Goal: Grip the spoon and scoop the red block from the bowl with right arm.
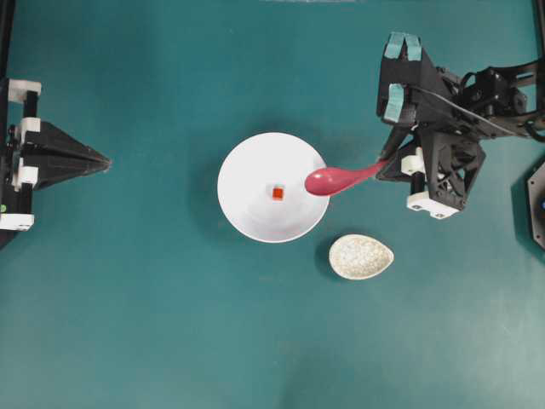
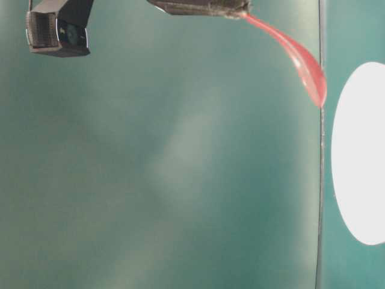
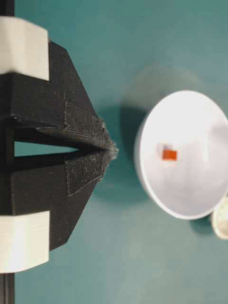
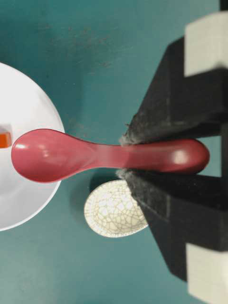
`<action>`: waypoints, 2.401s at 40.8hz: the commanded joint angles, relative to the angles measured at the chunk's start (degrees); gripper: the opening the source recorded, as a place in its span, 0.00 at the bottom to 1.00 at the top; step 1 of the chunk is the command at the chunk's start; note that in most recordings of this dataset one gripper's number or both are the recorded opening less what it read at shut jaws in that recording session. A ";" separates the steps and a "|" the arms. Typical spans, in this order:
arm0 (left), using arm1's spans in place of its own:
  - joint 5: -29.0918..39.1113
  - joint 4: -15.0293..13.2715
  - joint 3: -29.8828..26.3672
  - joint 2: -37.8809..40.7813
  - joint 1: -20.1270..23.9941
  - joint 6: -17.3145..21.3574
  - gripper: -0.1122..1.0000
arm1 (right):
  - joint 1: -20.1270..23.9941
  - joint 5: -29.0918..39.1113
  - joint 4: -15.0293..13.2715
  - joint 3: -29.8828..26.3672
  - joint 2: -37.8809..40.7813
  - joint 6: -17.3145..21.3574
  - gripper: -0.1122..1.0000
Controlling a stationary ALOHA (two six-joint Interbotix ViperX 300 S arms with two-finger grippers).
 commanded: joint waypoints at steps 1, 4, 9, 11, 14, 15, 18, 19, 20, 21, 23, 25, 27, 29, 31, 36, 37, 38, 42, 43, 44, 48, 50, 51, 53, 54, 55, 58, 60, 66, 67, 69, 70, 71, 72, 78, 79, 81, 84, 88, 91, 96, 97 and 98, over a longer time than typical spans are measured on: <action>-0.35 0.18 -1.49 0.26 0.09 -0.09 0.10 | 0.18 0.00 0.00 -0.79 -0.88 -0.09 0.32; -0.44 0.18 -1.49 0.26 0.09 -0.09 0.10 | 0.09 0.09 0.00 -1.05 -0.44 -0.09 0.32; -0.44 0.18 -1.49 0.26 0.09 -0.09 0.10 | 0.09 1.41 -0.09 -2.02 1.05 -0.09 0.32; -0.44 0.18 -1.49 0.35 0.09 -0.09 0.10 | 0.09 2.55 -0.18 -2.64 2.02 -0.18 0.32; -0.44 0.18 -1.49 0.35 0.09 -0.09 0.10 | 0.09 4.22 -0.35 -3.69 3.87 -0.35 0.32; -0.44 0.18 -1.49 0.35 0.09 0.00 0.10 | 0.09 4.48 -0.35 -4.13 4.22 -0.35 0.32; -0.62 0.18 -1.49 0.26 0.09 0.00 0.10 | 0.09 5.01 -0.62 -5.19 5.63 -0.35 0.32; -0.62 0.18 -1.49 0.35 0.09 -0.09 0.10 | 0.09 5.10 -0.79 -5.71 6.15 -0.35 0.32; -0.62 0.18 -1.49 0.35 0.09 -0.09 0.10 | 0.09 5.19 -0.97 -6.06 6.50 -0.44 0.32; -0.62 0.18 -1.49 0.26 0.09 -0.09 0.10 | 0.09 5.27 -1.14 -6.59 7.03 -0.35 0.32; -0.62 0.18 -1.49 0.35 0.09 -0.09 0.10 | 0.18 5.45 -1.41 -7.21 7.73 -0.44 0.32; -0.70 0.18 -1.49 0.26 0.09 -0.09 0.10 | 0.09 5.71 -1.67 -7.91 8.61 -0.44 0.32; -0.79 0.18 -1.49 0.35 0.09 -0.09 0.10 | 0.09 6.06 -1.76 -8.35 9.32 -0.44 0.32; -0.79 0.18 -1.49 0.26 0.09 -0.09 0.10 | 0.18 6.33 -1.76 -8.70 9.93 -0.44 0.32; -0.79 0.18 -1.49 0.26 0.09 -0.09 0.10 | 0.09 6.77 -1.76 -9.14 10.55 -0.53 0.32; -0.88 0.26 -1.49 0.35 0.09 0.00 0.10 | 0.18 7.29 -1.76 -9.58 11.69 -0.53 0.32; -0.88 0.18 -1.49 0.26 0.09 -0.09 0.10 | 0.09 7.21 -1.76 -9.67 11.87 -0.53 0.32; -0.88 0.18 -1.49 0.35 0.09 0.00 0.10 | 0.18 7.21 -1.76 -9.67 12.04 -0.53 0.32; -0.88 0.18 -1.49 0.35 0.09 0.00 0.10 | 0.09 7.21 -1.76 -10.02 12.74 -0.53 0.32; -0.88 0.18 -1.49 0.26 0.09 0.00 0.10 | 0.09 7.21 -1.76 -10.11 13.10 -0.62 0.32; -0.88 0.18 -1.49 0.26 0.09 0.00 0.10 | 0.09 7.21 -1.76 -10.28 13.18 -0.70 0.32; -0.88 0.18 -1.49 0.26 0.09 0.00 0.10 | 0.18 7.21 -1.76 -10.72 14.24 -0.79 0.32; -0.88 0.18 -1.49 0.26 0.09 0.00 0.10 | 0.18 7.21 -1.76 -10.99 14.77 -0.97 0.32; -0.88 0.18 -1.49 0.35 0.09 0.00 0.10 | 0.09 7.21 -1.76 -11.07 15.03 -1.05 0.32; -0.88 0.18 -1.49 0.26 0.09 0.00 0.10 | 0.18 7.21 -1.76 -11.34 15.73 -1.14 0.32; -0.88 0.18 -1.49 0.26 0.09 0.00 0.10 | 0.18 7.29 -1.76 -11.60 16.08 -1.23 0.32; -0.88 0.18 -1.49 0.26 0.09 0.00 0.10 | 0.09 7.21 -1.85 -11.69 16.35 -1.23 0.32; -0.88 0.18 -1.49 0.26 0.09 0.00 0.10 | 0.09 7.21 -1.93 -12.30 17.31 -1.32 0.32; -0.88 0.18 -1.49 0.35 0.09 0.00 0.10 | 0.18 7.21 -2.02 -12.66 17.93 -1.32 0.32; -1.05 0.18 -1.49 0.26 0.09 0.00 0.10 | 0.09 7.21 -2.55 -13.80 19.07 -1.41 0.32; -1.23 0.18 -1.58 0.26 0.09 0.00 0.10 | 0.18 7.29 -2.64 -13.97 19.34 -1.41 0.32; -1.41 0.18 -1.49 0.35 0.09 0.00 0.10 | 0.18 7.21 -2.81 -14.24 19.60 -1.41 0.32; -1.49 0.18 -1.58 0.35 0.09 0.00 0.10 | 0.09 7.29 -2.99 -14.33 19.69 -1.41 0.32; -1.58 0.18 -1.58 0.35 0.09 0.00 0.10 | 0.09 7.29 -3.08 -14.50 19.86 -1.41 0.32; -1.58 0.18 -1.58 0.26 0.09 0.00 0.10 | 0.18 7.38 -3.16 -14.59 19.95 -1.41 0.32; -1.85 0.18 -1.58 0.35 0.09 0.00 0.10 | 0.18 8.00 -3.43 -15.38 20.83 -1.49 0.32; -1.85 0.18 -1.58 0.26 0.09 0.00 0.10 | 0.09 8.17 -3.43 -15.47 20.92 -1.49 0.32; -1.85 0.18 -1.58 0.35 0.09 0.00 0.10 | 0.18 8.70 -3.43 -15.73 21.18 -1.58 0.32; -1.85 0.18 -1.58 0.35 0.09 0.00 0.10 | 0.18 9.32 -3.43 -16.00 21.45 -1.67 0.32; -1.93 0.18 -1.58 0.26 0.09 0.00 0.10 | 0.18 9.58 -3.43 -16.08 21.53 -1.67 0.32; -2.02 0.18 -1.58 0.35 0.09 0.00 0.10 | 0.18 9.67 -3.43 -16.17 21.71 -1.67 0.32; -2.02 0.18 -1.58 0.35 0.09 0.00 0.10 | 0.44 9.58 -3.43 -16.44 22.24 -1.67 0.32; -2.02 0.18 -1.49 0.35 0.09 0.00 0.10 | 0.44 9.58 -3.43 -16.52 22.32 -1.67 0.32; -2.02 0.18 -1.58 0.35 0.09 0.00 0.10 | 0.53 9.58 -3.43 -16.61 22.68 -1.76 0.32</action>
